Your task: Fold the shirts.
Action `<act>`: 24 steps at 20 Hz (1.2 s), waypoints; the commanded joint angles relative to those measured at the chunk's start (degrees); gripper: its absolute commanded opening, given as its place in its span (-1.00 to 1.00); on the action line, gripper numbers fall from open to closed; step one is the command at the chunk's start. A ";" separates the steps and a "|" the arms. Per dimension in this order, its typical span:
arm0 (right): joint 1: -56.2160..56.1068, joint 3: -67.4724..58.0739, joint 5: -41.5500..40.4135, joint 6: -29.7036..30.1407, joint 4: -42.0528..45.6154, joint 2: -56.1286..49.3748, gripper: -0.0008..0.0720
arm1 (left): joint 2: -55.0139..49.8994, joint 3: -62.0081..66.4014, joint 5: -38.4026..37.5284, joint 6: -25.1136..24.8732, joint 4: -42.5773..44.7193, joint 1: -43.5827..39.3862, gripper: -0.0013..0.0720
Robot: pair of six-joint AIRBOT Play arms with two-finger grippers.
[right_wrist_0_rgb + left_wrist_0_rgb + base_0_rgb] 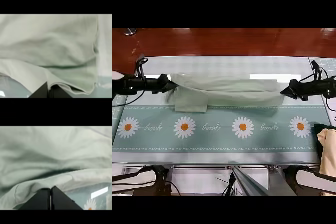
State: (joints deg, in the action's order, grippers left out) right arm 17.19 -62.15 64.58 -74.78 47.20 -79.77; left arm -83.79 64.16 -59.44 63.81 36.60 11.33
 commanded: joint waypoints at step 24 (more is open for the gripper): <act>1.73 -14.29 -4.81 3.19 -13.40 -18.73 0.77 | -23.06 30.23 -16.55 6.23 4.70 2.29 0.95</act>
State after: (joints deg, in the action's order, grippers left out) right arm 16.84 -74.76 55.90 -72.55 34.52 -98.63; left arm -106.85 91.35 -65.08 70.08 37.08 11.22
